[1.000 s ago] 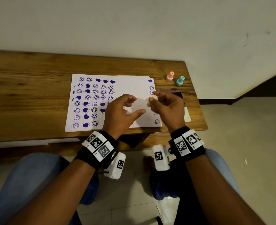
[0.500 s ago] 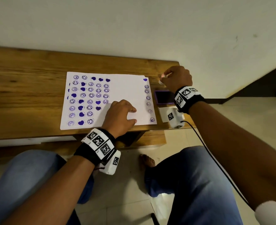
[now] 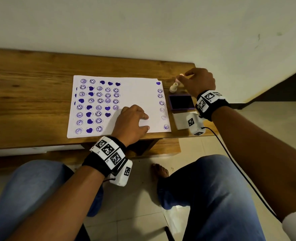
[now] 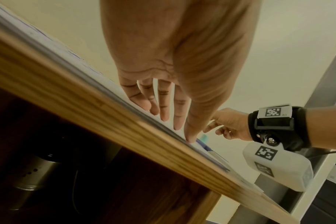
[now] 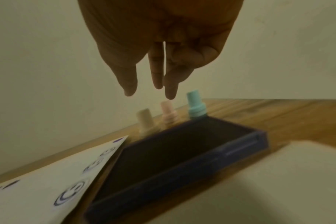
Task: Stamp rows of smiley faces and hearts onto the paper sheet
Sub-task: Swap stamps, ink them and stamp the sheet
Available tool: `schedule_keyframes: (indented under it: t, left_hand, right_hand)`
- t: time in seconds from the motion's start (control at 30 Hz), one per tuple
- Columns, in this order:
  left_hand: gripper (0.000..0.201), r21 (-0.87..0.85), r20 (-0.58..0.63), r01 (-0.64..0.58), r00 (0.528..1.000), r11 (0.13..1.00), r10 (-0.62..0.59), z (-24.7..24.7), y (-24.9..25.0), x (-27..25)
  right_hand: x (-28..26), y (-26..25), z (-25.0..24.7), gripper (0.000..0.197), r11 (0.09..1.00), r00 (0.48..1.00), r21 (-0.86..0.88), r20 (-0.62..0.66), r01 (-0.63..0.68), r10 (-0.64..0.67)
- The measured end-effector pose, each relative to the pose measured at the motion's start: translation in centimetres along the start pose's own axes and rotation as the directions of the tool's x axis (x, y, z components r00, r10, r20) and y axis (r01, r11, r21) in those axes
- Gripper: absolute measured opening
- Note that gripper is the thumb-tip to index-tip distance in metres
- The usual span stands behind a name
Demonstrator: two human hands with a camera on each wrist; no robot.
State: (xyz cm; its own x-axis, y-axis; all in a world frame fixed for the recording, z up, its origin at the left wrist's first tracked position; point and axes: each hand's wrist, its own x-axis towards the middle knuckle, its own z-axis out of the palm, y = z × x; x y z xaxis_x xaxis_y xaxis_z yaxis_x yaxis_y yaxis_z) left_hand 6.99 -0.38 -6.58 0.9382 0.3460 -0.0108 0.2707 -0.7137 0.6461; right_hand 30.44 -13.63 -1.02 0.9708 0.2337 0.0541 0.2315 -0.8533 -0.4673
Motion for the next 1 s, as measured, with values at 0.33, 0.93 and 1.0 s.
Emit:
schedule_keyframes:
  t: [0.33, 0.93, 1.0]
  left_hand:
    - [0.038, -0.001, -0.014, 0.022, 1.0, 1.0, -0.022, 0.0, 0.1, 0.1]
    - [0.047, -0.475, -0.219, -0.07, 0.975, 0.877, -0.041, -1.0, 2.5, -0.5]
    - [0.054, -0.548, -0.198, -0.064, 0.979, 0.834, -0.055, -1.2, 2.8, -0.5]
  right_hand:
    - [1.7, 2.9, 0.0, 0.041, 0.997, 0.992, -0.008, 0.101, -0.072, 0.073]
    - [-10.9, -1.7, -1.5, 0.009, 0.581, 0.959, 0.773, 0.278, -0.254, 0.049]
    - [-13.2, -1.9, -0.1, 0.011, 0.532, 0.947, 0.797, 0.32, -0.286, 0.029]
